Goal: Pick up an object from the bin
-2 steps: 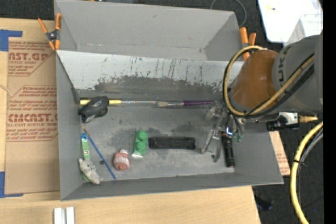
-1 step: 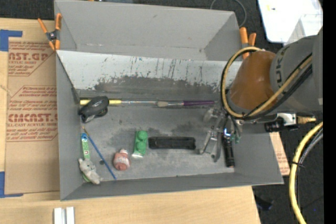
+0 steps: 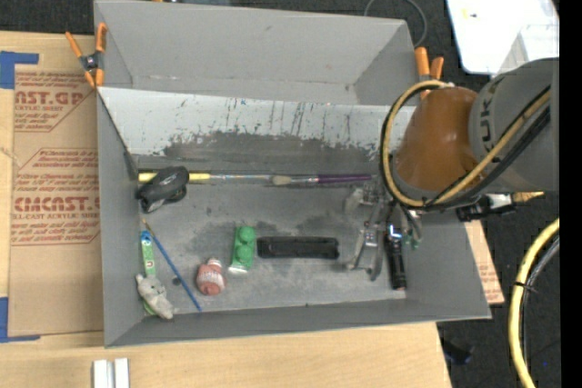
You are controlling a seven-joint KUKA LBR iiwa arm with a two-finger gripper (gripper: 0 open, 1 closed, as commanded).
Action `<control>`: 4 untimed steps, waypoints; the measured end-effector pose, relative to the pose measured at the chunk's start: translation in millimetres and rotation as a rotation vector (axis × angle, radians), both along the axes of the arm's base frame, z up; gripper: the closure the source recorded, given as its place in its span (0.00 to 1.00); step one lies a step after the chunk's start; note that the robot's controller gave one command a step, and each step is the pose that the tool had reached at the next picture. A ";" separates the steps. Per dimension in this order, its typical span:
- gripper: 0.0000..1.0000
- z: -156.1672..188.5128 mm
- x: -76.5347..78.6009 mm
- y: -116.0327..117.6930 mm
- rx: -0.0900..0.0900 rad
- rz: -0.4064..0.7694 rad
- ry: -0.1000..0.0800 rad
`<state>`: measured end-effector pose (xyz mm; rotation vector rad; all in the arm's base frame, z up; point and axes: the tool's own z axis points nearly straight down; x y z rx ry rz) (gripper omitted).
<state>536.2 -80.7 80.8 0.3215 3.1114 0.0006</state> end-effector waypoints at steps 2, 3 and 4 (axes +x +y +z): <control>0.00 -8.2 32.5 23.7 0.002 -0.114 0.001; 0.00 44.8 24.7 60.4 -0.001 0.004 0.006; 0.00 49.9 35.3 64.0 0.000 -0.038 -0.010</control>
Offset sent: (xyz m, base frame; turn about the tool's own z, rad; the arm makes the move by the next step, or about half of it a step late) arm 0.0442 0.0224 -0.0108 0.0117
